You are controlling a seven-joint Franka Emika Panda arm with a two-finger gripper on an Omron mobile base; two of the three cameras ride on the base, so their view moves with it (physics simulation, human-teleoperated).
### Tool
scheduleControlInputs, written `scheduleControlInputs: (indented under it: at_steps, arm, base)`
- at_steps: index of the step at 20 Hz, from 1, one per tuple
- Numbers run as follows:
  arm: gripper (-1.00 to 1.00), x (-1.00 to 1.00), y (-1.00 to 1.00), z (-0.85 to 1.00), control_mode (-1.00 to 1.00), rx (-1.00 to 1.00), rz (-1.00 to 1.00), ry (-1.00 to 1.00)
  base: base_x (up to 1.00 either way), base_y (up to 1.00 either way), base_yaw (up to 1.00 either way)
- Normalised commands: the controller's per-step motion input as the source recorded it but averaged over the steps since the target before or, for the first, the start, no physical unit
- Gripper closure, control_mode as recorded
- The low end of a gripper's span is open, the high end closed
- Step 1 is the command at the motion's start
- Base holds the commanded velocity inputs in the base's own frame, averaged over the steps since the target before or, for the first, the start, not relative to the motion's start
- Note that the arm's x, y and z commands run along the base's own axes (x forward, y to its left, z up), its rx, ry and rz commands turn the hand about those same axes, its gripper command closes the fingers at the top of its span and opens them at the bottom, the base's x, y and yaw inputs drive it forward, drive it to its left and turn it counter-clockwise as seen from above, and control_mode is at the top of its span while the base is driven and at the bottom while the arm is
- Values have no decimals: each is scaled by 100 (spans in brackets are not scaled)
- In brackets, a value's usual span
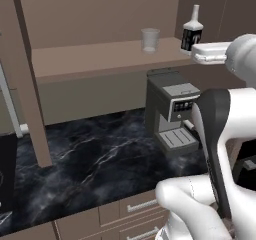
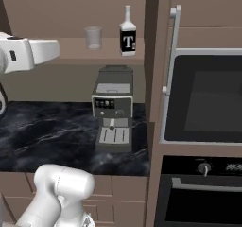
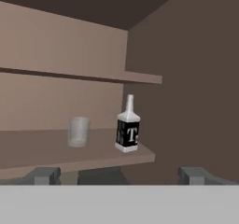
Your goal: There is a bowl on the dining counter. Grab a lemon wedge from the fridge and place it in the bowl. Then get the liquor bottle and glass cup from the cabinet and place them next to the bowl.
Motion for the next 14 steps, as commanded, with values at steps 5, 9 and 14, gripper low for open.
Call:
scheduleControlInputs:
  at_steps: [5, 9, 14]
  arm:
    - [-100, 28, -3, 0, -100, 5, 0, 2]
    - [-100, 21, -12, -3, -100, 9, 0, 0]
    - [-100, 28, -5, -1, -100, 8, 0, 0]
  base:
    - [0, 0, 0]
    - [0, 0, 0]
    - [0, 0, 0]
